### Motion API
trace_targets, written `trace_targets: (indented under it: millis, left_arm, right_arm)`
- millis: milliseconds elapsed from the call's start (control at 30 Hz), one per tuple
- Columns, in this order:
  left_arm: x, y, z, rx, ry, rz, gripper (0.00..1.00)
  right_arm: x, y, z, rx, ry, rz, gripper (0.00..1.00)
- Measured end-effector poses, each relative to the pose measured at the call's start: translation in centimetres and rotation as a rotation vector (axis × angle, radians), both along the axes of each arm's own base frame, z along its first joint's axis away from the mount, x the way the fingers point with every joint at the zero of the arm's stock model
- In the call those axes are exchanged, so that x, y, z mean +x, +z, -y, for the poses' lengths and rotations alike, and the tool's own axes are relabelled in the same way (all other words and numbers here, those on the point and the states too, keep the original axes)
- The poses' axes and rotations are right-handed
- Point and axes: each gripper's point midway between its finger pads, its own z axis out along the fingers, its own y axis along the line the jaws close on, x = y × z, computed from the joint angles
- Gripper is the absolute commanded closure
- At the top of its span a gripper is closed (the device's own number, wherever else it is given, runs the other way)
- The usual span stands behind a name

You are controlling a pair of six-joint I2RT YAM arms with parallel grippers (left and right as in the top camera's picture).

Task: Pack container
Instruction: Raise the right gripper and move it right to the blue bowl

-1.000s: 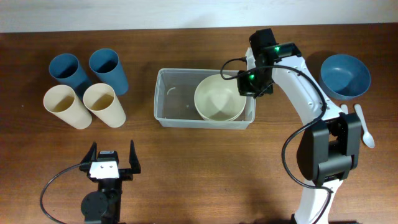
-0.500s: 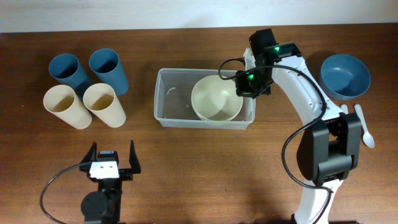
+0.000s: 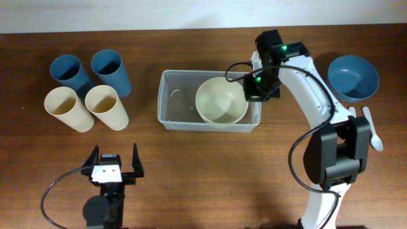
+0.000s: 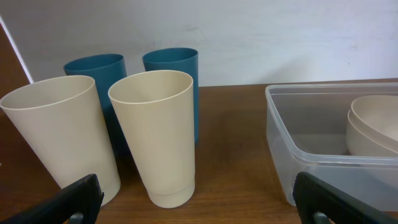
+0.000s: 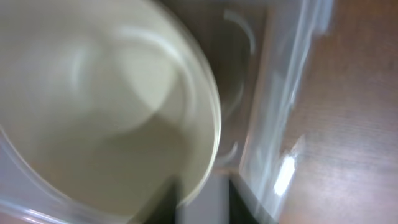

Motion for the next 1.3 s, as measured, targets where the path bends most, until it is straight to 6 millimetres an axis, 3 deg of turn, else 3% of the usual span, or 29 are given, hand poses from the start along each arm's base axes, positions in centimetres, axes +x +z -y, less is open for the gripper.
trace_targets:
  millis: [67,100,267,367,433,667,800,933,1167,1300]
  left_arm:
    - [0.0,0.0,0.0,0.000,0.000,0.000,0.00]
    - [0.0,0.0,0.0,0.000,0.000,0.000,0.00]
    - [0.0,0.0,0.0,0.000,0.000,0.000,0.00]
    - [0.0,0.0,0.0,0.000,0.000,0.000,0.00]
    - [0.0,0.0,0.0,0.000,0.000,0.000,0.00]
    - [0.0,0.0,0.0,0.000,0.000,0.000,0.00]
    - [0.0,0.0,0.0,0.000,0.000,0.000,0.00]
    - [0.0,0.0,0.0,0.000,0.000,0.000,0.00]
    - [0.0,0.0,0.0,0.000,0.000,0.000,0.00]
    - [0.0,0.0,0.0,0.000,0.000,0.000,0.00]
  right_arm:
    - [0.5,2.1,0.5,-0.003,-0.008,0.021,0.07]
    - [0.7,3.2,0.9,-0.009,-0.017,0.032,0.01]
    - [1.0,9.3,5.8,-0.067,-0.114,0.098,0.01]
    - [0.4,11.8,10.7,-0.091,-0.242,0.112,0.01]
    - [-0.2,12.3,14.2,-0.105,-0.336,0.102,0.01]
    - [-2.4,12.5,26.5,-0.112,-0.735,0.082,0.01]
    - [-3.4,12.5,31.2,-0.111,-0.879,0.104,0.01]
    - [-2.7,11.5,32.7,-0.103,-0.937,0.126,0.01]
    - [-0.1,6.6,33.7,-0.082,-0.958,0.112,0.01]
    - [0.7,4.8,34.0,-0.075,-0.960,0.115,0.01]
